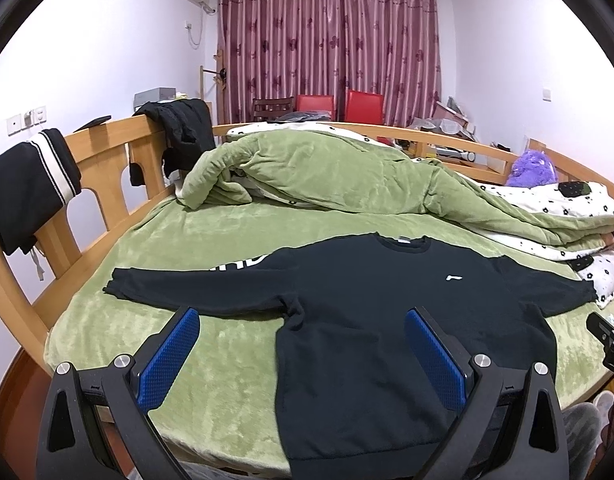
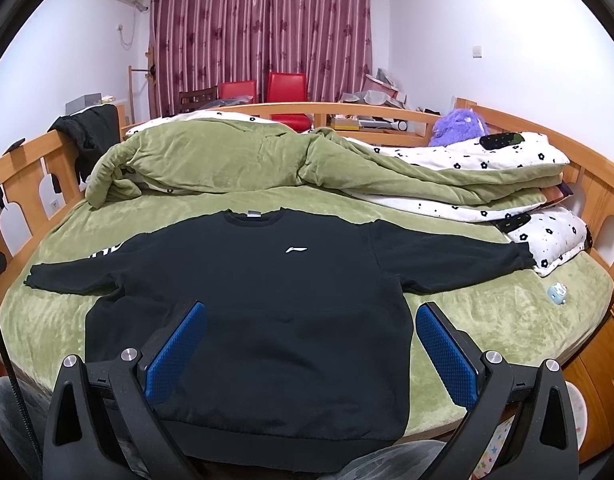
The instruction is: Fold small clothes
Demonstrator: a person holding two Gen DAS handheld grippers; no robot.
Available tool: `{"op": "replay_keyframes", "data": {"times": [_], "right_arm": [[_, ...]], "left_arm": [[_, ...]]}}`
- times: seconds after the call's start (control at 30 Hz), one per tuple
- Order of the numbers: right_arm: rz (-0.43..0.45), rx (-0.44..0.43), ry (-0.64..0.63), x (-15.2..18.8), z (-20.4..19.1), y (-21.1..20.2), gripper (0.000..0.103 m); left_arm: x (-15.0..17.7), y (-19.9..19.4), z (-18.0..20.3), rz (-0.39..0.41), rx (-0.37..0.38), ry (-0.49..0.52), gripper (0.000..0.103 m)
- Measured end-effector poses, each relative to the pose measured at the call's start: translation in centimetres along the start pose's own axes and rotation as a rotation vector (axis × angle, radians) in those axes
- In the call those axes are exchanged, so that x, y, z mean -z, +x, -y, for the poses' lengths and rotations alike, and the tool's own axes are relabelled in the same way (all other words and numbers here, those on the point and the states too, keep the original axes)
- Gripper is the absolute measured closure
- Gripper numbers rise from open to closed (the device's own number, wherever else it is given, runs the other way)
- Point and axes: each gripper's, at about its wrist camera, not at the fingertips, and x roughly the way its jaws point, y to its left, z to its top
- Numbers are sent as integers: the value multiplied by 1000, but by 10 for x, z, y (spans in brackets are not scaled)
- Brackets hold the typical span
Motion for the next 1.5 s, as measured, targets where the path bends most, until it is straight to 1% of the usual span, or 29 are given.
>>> {"op": "replay_keyframes", "data": {"times": [0.2,0.33,0.5,0.63,0.77,0.93,1.13,1.37,1.5], "right_arm": [[-14,-9,-15,-4,-7,19,1],[-31,-22,-29,-7,-16,39,1],[-47,-30,-54,-9,-32,72,1],[-84,-51,-54,-13,-48,107,1],[-110,-65,-53,-20,-63,141,1],[-119,-80,-72,-29,-87,178,1],[-126,-98,-91,-33,-110,211,1],[-147,-107,-113,-28,-132,245,1],[-163,-95,-127,-24,-141,264,1]], "left_arm": [[-5,24,-22,-17,-25,-20,0],[-9,47,-41,-28,-65,-29,0],[-12,92,-70,-72,-101,-42,0],[-10,126,-92,-114,-128,-44,0],[-8,162,-118,-149,-155,-66,0],[-5,203,-150,-197,-185,-94,1],[5,245,-182,-226,-212,-125,1],[31,298,-221,-287,-237,-193,1],[46,325,-244,-318,-260,-221,7]]}}
